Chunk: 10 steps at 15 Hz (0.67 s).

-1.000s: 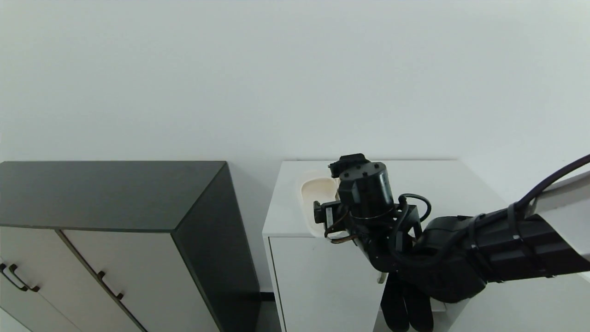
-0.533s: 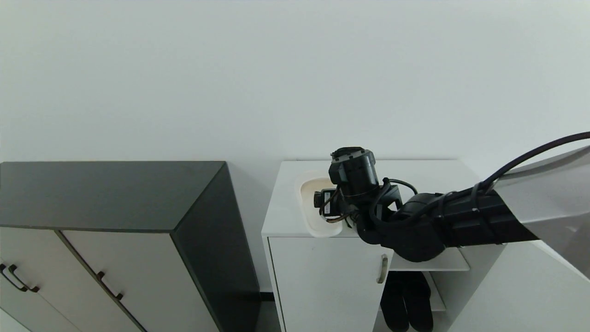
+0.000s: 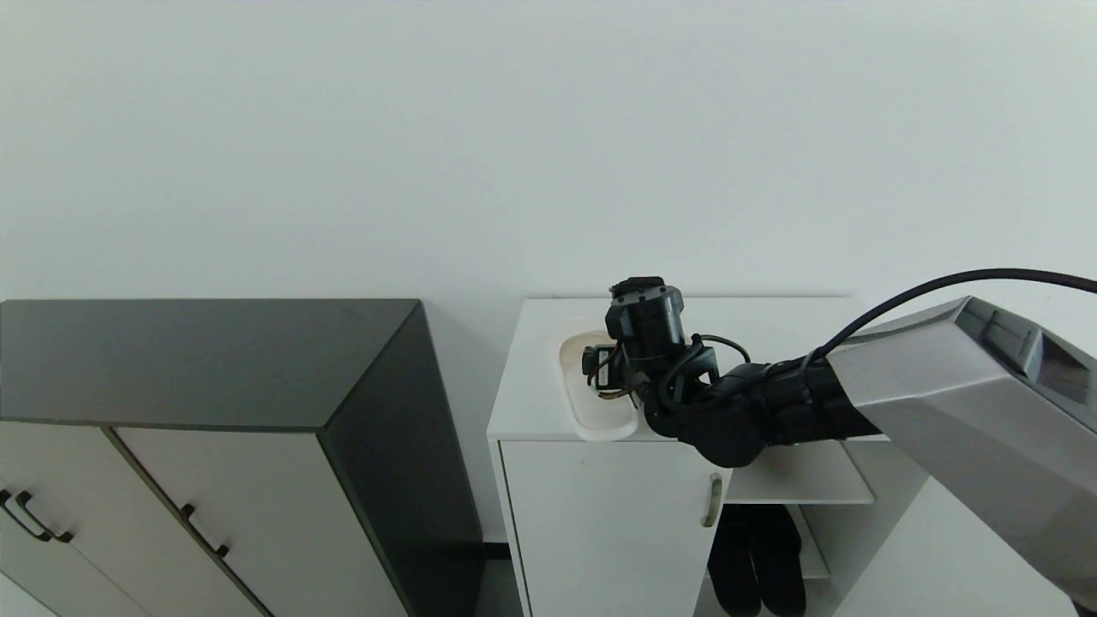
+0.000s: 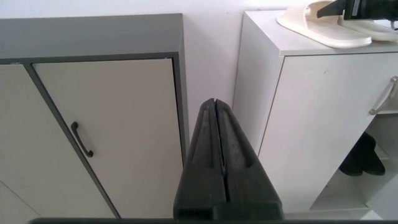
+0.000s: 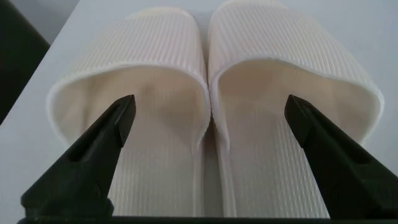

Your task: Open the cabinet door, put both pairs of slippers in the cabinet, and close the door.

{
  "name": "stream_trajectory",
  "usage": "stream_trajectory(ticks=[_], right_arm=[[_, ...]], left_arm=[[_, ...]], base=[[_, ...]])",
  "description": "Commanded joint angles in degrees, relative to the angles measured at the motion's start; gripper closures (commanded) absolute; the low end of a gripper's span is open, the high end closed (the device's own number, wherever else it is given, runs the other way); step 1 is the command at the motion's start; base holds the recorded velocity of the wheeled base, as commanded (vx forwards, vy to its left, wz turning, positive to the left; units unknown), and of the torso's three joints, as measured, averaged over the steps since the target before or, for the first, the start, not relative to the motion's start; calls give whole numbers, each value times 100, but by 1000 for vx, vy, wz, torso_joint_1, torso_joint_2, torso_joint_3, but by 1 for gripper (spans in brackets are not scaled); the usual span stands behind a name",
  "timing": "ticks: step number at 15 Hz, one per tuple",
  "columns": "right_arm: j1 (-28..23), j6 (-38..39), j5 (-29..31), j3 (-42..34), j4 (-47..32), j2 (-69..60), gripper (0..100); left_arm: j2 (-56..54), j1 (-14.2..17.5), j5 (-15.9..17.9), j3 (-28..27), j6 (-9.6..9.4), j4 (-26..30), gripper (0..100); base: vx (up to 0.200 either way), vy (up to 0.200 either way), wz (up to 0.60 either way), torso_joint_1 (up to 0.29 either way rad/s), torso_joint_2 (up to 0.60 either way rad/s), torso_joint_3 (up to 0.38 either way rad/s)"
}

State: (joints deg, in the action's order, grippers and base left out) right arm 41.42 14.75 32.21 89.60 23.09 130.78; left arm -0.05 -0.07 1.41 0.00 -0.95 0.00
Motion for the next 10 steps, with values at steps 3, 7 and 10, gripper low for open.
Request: stream_trajectory(ticks=[3, 7, 10], right_arm=[[-99, -341, -101, 400, 275, 466, 0], [-152, -385, -101, 796, 249, 730, 100], [-126, -394, -74, 857, 258, 677, 100]], left_arm=[[5, -1, -1, 0, -10, 0, 100], [5, -1, 8, 0, -10, 0, 100], [5, -1, -1, 0, -10, 0, 100]], base=[[0, 0, 0, 0, 0, 0], [0, 0, 0, 0, 0, 0], [0, 0, 0, 0, 0, 0]])
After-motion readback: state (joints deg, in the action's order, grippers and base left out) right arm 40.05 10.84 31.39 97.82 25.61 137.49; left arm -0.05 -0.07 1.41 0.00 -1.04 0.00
